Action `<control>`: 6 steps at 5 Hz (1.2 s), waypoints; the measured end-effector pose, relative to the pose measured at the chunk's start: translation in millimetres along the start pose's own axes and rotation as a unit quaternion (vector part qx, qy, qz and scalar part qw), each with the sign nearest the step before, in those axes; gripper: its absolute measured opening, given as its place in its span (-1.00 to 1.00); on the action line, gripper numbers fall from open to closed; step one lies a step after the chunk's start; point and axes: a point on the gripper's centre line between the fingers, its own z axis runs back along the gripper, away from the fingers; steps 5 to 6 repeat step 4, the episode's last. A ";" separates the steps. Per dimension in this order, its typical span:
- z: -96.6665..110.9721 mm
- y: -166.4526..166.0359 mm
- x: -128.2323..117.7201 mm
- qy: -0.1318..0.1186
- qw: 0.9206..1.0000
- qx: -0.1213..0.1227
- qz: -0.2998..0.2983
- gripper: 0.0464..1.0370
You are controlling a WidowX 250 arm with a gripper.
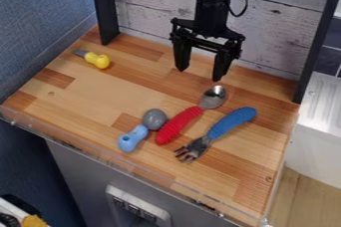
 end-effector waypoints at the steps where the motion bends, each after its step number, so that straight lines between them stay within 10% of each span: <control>1: 0.4 14.2 -0.1 0.001 0.999 -0.004 0.045 0.93; 4: 0.0 122.9 -19.5 0.006 0.965 -0.027 0.260 0.92; 6: 0.0 122.9 -19.5 0.006 0.965 -0.027 0.260 0.92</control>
